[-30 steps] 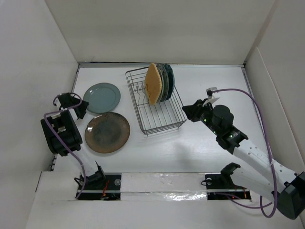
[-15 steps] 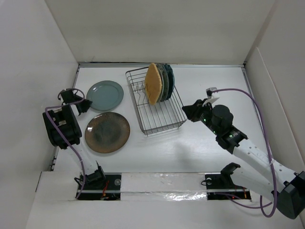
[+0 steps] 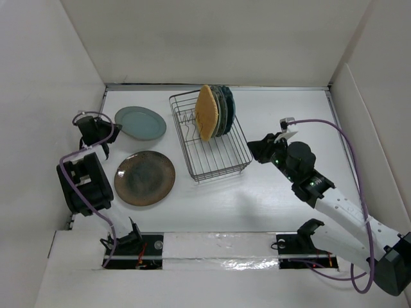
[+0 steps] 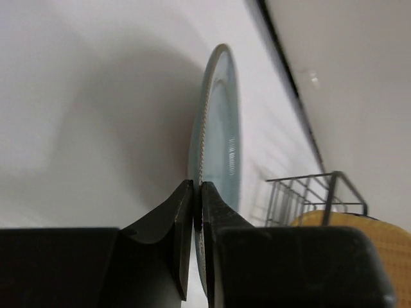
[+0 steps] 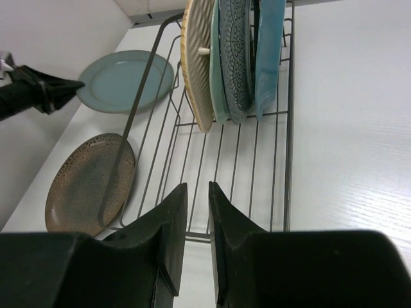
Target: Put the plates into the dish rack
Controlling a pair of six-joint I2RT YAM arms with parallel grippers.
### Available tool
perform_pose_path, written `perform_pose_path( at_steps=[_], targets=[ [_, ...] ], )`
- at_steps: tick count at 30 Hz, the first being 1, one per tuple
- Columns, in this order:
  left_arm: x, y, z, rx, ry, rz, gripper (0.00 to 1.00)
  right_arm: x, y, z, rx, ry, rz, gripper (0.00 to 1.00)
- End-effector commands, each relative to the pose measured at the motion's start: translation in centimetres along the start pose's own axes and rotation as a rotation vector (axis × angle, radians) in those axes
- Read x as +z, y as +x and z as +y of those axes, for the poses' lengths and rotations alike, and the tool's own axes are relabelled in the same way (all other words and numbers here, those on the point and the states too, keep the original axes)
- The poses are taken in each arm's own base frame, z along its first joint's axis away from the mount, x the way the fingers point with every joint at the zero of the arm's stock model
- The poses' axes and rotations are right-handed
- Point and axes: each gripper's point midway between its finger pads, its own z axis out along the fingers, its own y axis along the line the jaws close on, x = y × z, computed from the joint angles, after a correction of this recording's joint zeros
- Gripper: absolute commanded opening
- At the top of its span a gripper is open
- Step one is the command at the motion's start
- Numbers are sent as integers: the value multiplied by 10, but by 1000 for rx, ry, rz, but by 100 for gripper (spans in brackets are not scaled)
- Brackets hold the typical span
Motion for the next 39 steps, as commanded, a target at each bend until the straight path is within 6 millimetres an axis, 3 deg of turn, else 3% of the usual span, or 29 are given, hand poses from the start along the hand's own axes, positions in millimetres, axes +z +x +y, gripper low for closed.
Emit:
perform_pose_path(
  at_steps=[1, 5, 10, 17, 22, 24, 26, 28, 29, 30, 33, 37, 39],
  targets=[
    [-32, -49, -70, 54, 219, -183, 0, 2, -15, 12, -18, -31, -41, 25],
    [-55, -67, -93, 70, 301, -266, 0, 0, -20, 20, -24, -46, -52, 25],
    [-68, -78, -104, 88, 351, -299, 0, 2, -23, 31, -22, -71, -47, 26],
    [-100, -98, -150, 110, 484, -359, 0, 10, -31, 54, -25, -128, -49, 31],
    [-113, -101, -166, 136, 519, -367, 0, 14, -45, 81, -6, -225, -63, 35],
    [-120, -101, -170, 142, 533, -372, 0, 19, -42, 90, -1, -242, -49, 39],
    [-131, -102, -179, 134, 560, -378, 0, 20, -50, 110, -2, -306, -56, 45],
    [-139, -102, -185, 128, 585, -380, 0, 33, -41, 122, -7, -344, -24, 56],
    [-149, -99, -196, 134, 614, -377, 0, 38, -52, 133, -4, -372, -37, 61],
    [-153, -100, -200, 134, 618, -379, 0, 42, -50, 141, 6, -405, -23, 70],
    [-174, -97, -216, 149, 661, -382, 0, 78, -32, 153, 27, -438, 38, 86],
    [-200, -87, -235, 158, 725, -370, 0, 102, -39, 165, 80, -470, 21, 93],
    [-217, -85, -244, 160, 769, -376, 0, 121, -27, 161, 105, -458, 56, 94]
  ],
)
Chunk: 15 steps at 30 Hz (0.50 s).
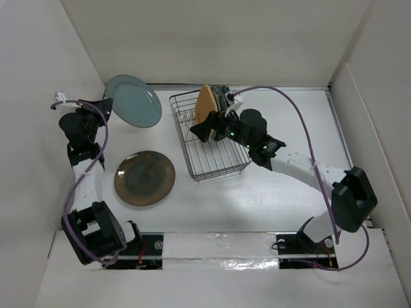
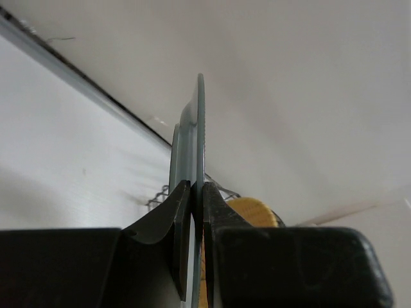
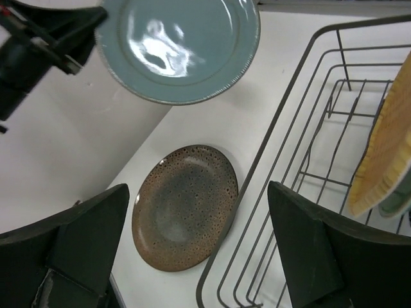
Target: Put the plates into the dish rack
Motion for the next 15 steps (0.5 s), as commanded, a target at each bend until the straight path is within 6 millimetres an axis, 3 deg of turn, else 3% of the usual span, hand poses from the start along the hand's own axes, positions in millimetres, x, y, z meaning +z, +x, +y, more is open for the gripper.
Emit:
perform_pose_path(
  at_steps=[1, 2, 5, 7, 8, 9, 11, 15],
  targets=[
    [-34, -52, -122, 36, 347, -136, 0, 20, -39, 27, 33, -112, -93, 95],
    [-42, -54, -133, 40, 375, -140, 0, 30, -29, 21, 47, -102, -66, 95],
    [-58, -54, -159, 39, 437, -133, 0, 44, -47, 13, 62, -81, -101, 96],
    [-65, -52, -171, 35, 465, -124, 0, 58, -41, -2, 79, -84, -64, 97],
    [-71, -49, -182, 35, 493, -112, 0, 61, -49, 2, 83, -115, -78, 98],
    [-74, -45, -188, 31, 510, -99, 0, 66, -40, 3, 109, -145, -54, 98],
    [-85, -42, -200, 8, 550, -79, 0, 67, -45, -1, 112, -184, -73, 99],
    [-101, -32, -214, -34, 630, -36, 0, 71, -36, 10, 143, -280, -51, 100]
  ],
)
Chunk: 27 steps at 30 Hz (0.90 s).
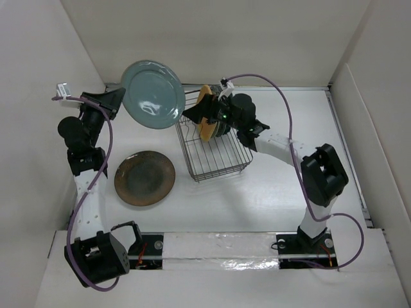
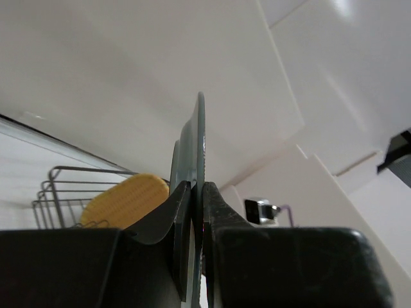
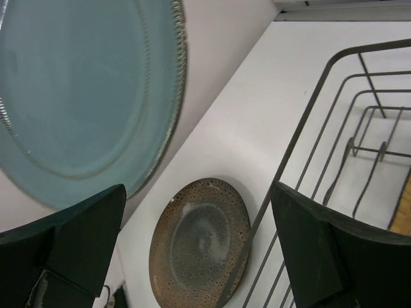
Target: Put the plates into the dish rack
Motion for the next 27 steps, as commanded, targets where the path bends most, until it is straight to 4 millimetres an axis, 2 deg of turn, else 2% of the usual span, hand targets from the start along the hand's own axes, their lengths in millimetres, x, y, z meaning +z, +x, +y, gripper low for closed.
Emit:
perform_pose_path(
  at_steps=[1, 2, 3, 5, 8, 9, 12, 14, 15, 16, 18, 19, 21, 23, 24, 25, 26, 27],
  targets=[
    [-21, -21, -106, 41, 319, -59, 0, 6, -15, 42, -7, -201, -34, 100],
    [-24, -15, -112, 38, 339, -41, 0, 6, -18, 48, -14, -239, -52, 100],
    [-25, -12, -108, 34, 335, -32, 0, 3, -15, 56, -2, -287, -38, 100],
    [-31, -5, -110, 25, 346, -18, 0, 1, -13, 60, -5, -327, -48, 99],
    [-34, 7, -96, 0, 330, 9, 0, -3, -14, 71, -26, -395, -61, 99],
    [-35, 12, -89, -9, 327, 17, 0, -3, -6, 75, -15, -424, -38, 98],
    [-38, 22, -79, -44, 324, 41, 0, -3, -10, 82, 0, -475, -63, 89],
    [-40, 26, -77, -44, 321, 50, 0, -4, -5, 87, 5, -505, -67, 72],
    [-40, 28, -73, -45, 312, 53, 0, -5, -5, 88, 12, -513, -68, 61],
    [-40, 32, -73, -45, 314, 64, 0, -8, -6, 91, 11, -520, -74, 41],
    [-41, 37, -63, -39, 287, 67, 0, -12, -5, 89, 17, -511, -77, 19],
    [-42, 38, -60, -38, 281, 65, 0, -18, -10, 96, 9, -519, -86, 3],
    [-44, 43, -50, -22, 246, 71, 0, -24, -9, 94, -9, -494, -90, 0],
    [-47, 48, -41, -3, 211, 79, 0, -34, -18, 100, -28, -451, -92, 0],
    [-47, 53, -29, 14, 163, 96, 5, -35, -25, 95, -68, -400, -126, 0],
    [-48, 55, -26, 30, 145, 102, 16, -36, -32, 93, -83, -351, -139, 0],
    [-51, 55, -24, 47, 126, 97, 29, -41, -36, 90, -84, -279, -119, 0],
    [-52, 60, -13, 61, 81, 116, 47, -42, -52, 85, -133, -209, -170, 0]
  ],
)
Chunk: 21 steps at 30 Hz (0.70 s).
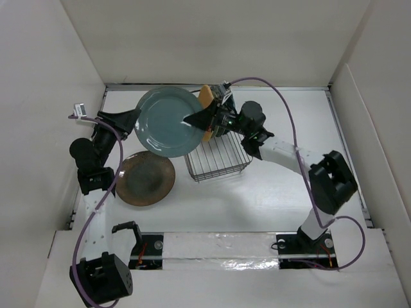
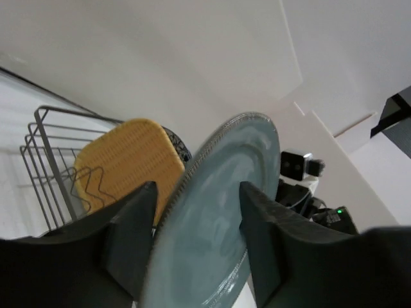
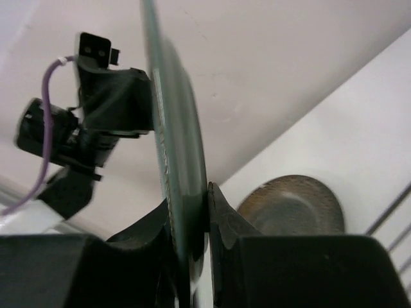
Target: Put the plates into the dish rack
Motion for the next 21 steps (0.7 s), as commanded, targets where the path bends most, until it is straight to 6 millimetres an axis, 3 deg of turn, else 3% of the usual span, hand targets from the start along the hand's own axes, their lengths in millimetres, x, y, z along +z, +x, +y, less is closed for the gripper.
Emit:
perform_pose_path(
  at_steps=[1, 2, 4, 8, 11, 12, 13, 15, 16, 17, 19, 21],
  targets=[
    [-9, 5, -14, 95, 9, 9, 53, -11, -57, 12, -244, 182, -146, 0],
    [-12, 6, -14, 102, 3, 13, 57, -16, -57, 3, -245, 251, -129, 0],
    [-15, 14, -5, 82, -14, 31, 64, -27, -78, 3, -296, 346, -182, 0],
    [-17, 31, -3, -1, 36, 92, 65, -40, -100, 0, -327, 473, -226, 0],
    [-19, 37, 3, 28, 1, 104, 63, -47, -109, -19, -365, 628, -246, 0],
    [-19, 44, 13, 63, -44, 126, 60, -47, -118, -16, -397, 653, -262, 0],
    [-17, 48, 7, 88, -37, 144, 59, -52, -122, -31, -405, 731, -281, 0],
    [-15, 54, 18, 129, -78, 158, 49, -56, -123, -43, -431, 820, -271, 0],
    [-15, 52, 19, 150, -88, 153, 47, -60, -135, -46, -443, 875, -310, 0],
    [-13, 53, 22, 164, -102, 151, 42, -60, -129, -62, -450, 926, -279, 0],
    [-12, 56, 25, 213, -122, 168, 32, -61, -141, -66, -471, 981, -303, 0],
    [-10, 62, 28, 240, -147, 184, 19, -52, -131, -77, -497, 1016, -274, 0]
  ],
)
